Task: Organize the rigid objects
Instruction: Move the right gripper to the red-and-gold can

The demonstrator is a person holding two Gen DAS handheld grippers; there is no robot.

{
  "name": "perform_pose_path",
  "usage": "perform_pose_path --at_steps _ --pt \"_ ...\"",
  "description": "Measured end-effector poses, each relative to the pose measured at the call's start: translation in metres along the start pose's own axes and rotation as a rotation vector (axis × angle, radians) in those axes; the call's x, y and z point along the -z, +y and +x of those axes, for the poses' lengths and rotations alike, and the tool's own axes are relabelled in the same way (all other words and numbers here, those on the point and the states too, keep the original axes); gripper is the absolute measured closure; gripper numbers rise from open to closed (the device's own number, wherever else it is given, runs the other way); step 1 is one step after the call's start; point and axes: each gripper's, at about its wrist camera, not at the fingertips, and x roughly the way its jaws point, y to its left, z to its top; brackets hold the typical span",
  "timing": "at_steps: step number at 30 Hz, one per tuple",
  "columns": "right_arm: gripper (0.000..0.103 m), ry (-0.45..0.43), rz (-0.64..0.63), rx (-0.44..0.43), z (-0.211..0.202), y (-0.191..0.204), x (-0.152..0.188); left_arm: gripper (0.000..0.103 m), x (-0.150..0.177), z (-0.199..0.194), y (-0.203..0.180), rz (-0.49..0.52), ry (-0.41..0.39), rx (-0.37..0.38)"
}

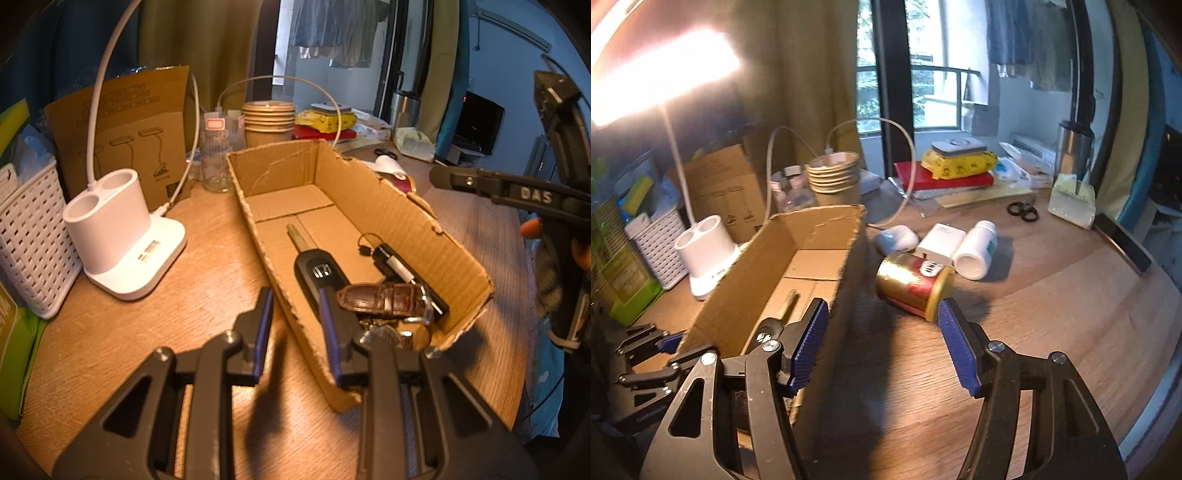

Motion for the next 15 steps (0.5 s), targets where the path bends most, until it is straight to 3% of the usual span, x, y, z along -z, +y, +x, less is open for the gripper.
perform_pose_path --at_steps 15 --pt "0.037 0.03 0.1 0.008 0.04 -0.027 -0.016 0.076 0.0 0.0 0.0 0.0 0.0 0.0"
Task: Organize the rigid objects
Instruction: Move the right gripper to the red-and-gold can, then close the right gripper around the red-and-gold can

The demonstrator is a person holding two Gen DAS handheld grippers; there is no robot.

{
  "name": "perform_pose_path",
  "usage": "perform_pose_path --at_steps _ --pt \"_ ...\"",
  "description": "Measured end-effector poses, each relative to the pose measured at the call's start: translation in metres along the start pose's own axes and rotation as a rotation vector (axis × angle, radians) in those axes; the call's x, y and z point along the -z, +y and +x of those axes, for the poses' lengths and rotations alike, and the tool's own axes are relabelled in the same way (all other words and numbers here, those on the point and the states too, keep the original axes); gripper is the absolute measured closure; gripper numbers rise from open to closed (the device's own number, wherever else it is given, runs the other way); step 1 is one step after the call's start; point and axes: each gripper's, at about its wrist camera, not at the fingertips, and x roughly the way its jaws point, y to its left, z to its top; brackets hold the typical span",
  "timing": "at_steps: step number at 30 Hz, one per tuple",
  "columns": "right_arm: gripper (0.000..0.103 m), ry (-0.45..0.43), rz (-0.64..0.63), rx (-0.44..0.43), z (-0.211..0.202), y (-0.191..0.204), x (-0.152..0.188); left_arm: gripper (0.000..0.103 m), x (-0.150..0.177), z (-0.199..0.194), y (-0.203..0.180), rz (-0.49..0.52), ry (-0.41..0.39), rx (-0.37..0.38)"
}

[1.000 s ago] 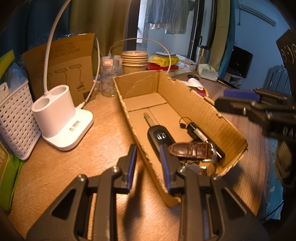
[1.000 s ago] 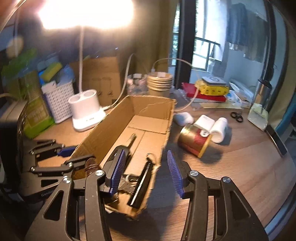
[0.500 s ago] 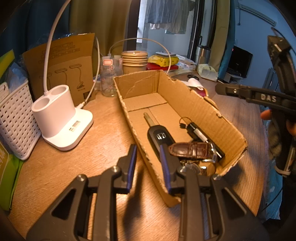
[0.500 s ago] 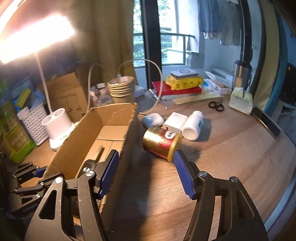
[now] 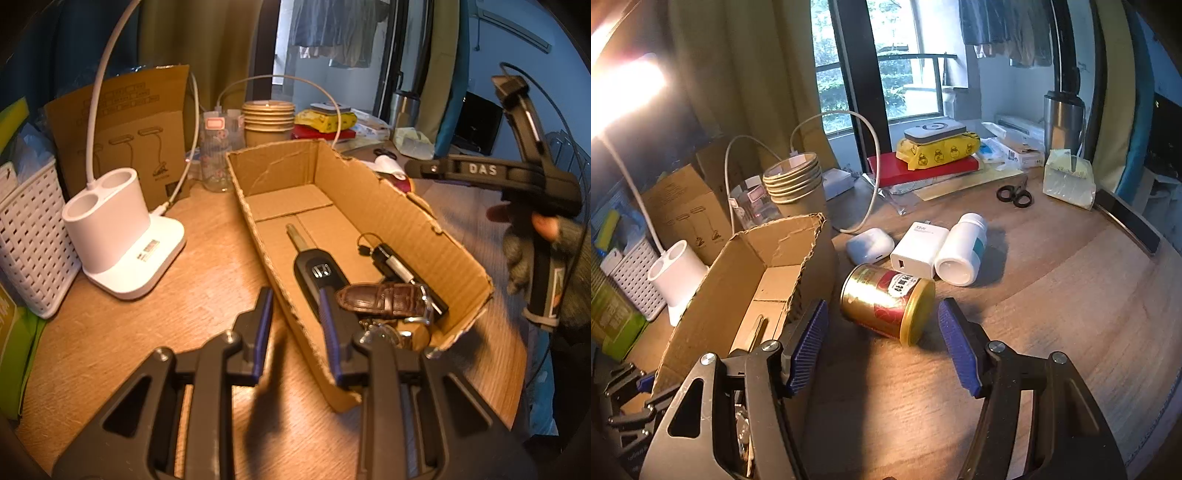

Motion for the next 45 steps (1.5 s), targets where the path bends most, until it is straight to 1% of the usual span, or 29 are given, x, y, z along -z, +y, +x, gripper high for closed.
perform_pose_path --at_steps 4,8,15,29,32,41,45 --pt "0.032 0.018 -0.005 0.002 0.012 0.003 -0.005 0.076 0.0 0.0 0.0 0.0 0.0 0.0" --pt "0.031 0.034 -0.011 -0.003 0.022 0.006 -0.009 0.076 0.0 0.0 0.0 -0.001 0.0 0.001" --pt "0.031 0.054 -0.008 0.025 0.037 0.007 -0.014 0.076 0.0 0.0 0.0 0.0 0.0 0.0" --pt "0.031 0.081 0.04 0.06 0.059 0.002 -0.023 0.075 0.0 0.0 0.001 -0.001 0.0 0.001" --pt "0.024 0.098 0.065 0.053 0.067 -0.001 -0.025 0.075 0.0 0.0 0.0 -0.001 0.0 0.0" --pt "0.024 0.122 0.077 0.039 0.075 -0.005 -0.021 0.075 0.0 0.0 0.0 -0.001 0.0 0.001" --pt "0.026 0.131 0.078 0.034 0.074 -0.007 -0.018 0.075 0.0 0.0 0.001 -0.001 0.0 0.001"
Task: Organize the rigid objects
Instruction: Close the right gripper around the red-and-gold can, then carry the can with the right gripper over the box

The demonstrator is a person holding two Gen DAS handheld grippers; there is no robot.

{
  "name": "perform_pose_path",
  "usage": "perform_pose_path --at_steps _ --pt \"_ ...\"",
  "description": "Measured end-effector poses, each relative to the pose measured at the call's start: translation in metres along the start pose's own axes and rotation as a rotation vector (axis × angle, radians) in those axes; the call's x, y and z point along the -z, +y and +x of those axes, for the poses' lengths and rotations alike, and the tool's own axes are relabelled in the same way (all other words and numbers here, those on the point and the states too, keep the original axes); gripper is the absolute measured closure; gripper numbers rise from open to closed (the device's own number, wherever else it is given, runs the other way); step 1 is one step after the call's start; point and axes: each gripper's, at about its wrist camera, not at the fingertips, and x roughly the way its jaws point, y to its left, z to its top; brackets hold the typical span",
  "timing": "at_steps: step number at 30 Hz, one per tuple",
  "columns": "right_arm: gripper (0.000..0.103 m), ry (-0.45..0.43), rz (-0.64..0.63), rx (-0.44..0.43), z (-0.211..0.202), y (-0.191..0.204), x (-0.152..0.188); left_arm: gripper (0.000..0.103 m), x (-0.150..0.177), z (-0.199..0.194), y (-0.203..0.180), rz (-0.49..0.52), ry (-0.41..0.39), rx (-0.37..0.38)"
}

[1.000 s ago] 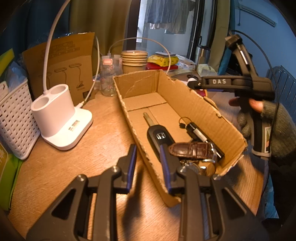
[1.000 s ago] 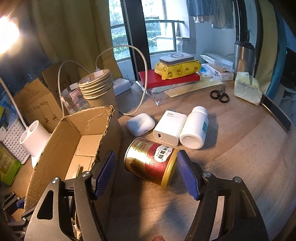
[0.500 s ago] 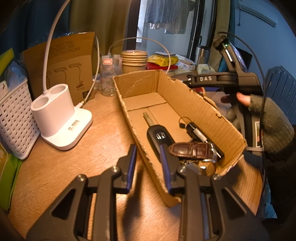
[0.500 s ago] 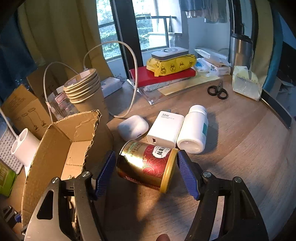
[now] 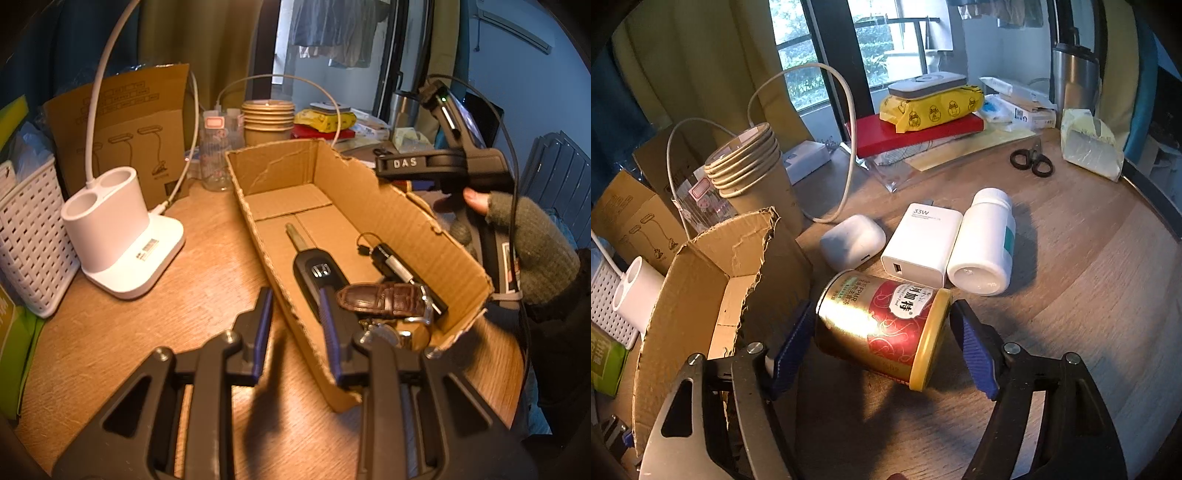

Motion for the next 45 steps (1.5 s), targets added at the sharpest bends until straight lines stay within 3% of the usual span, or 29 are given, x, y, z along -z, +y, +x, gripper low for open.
perform_pose_path --at_steps 18,36,45 --pt "0.026 -0.093 -0.018 -0.03 -0.052 0.001 0.009 0.075 0.0 0.0 0.001 0.0 0.0 0.0" --pt "0.026 -0.195 -0.117 -0.114 -0.118 0.04 0.014 0.075 0.0 0.0 0.001 0.0 0.0 0.0" --pt "0.027 -0.195 -0.187 -0.167 -0.127 0.068 0.022 0.075 0.0 0.0 0.001 0.0 0.0 0.001"
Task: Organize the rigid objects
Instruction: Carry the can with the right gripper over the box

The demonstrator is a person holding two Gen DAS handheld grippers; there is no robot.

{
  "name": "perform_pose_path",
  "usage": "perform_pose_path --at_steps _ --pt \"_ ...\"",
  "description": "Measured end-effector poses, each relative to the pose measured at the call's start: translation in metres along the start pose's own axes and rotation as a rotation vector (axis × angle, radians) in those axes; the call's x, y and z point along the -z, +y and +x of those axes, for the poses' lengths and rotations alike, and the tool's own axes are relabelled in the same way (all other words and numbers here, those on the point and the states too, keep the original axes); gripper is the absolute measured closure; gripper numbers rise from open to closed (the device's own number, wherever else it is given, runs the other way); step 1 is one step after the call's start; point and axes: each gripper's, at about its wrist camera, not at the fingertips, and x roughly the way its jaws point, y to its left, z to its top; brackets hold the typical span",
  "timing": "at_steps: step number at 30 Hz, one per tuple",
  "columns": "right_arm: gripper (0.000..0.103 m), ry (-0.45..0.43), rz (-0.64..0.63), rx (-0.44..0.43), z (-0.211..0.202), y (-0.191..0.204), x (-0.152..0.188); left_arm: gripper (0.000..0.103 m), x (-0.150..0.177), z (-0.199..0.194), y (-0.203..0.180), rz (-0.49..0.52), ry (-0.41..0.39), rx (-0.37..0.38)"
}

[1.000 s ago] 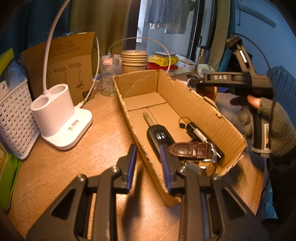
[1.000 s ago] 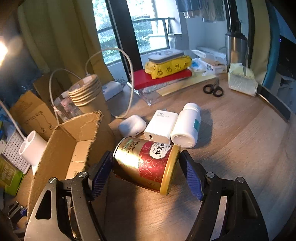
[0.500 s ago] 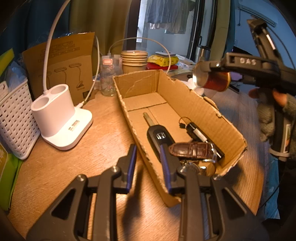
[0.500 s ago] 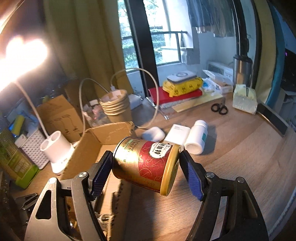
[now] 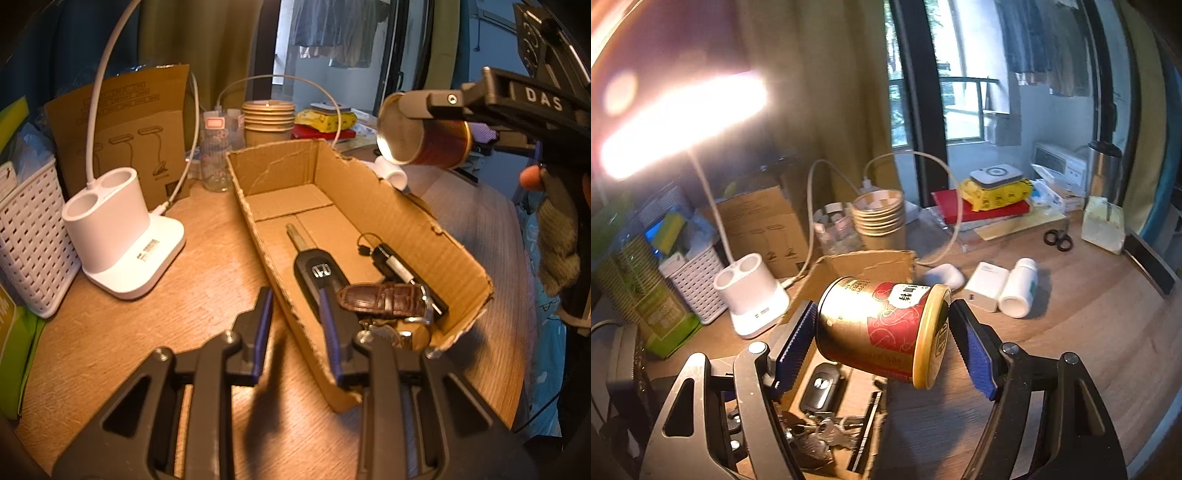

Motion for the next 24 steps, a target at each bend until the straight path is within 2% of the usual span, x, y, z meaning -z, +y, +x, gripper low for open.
perform_pose_path --at_steps 15,24 --pt "0.027 0.061 -0.075 -0.062 0.018 0.034 0.015 0.075 0.0 0.0 0.0 0.0 0.0 0.0" --pt "0.027 0.112 -0.119 -0.031 0.038 0.042 0.03 0.075 0.0 0.0 0.0 0.0 0.0 0.0"
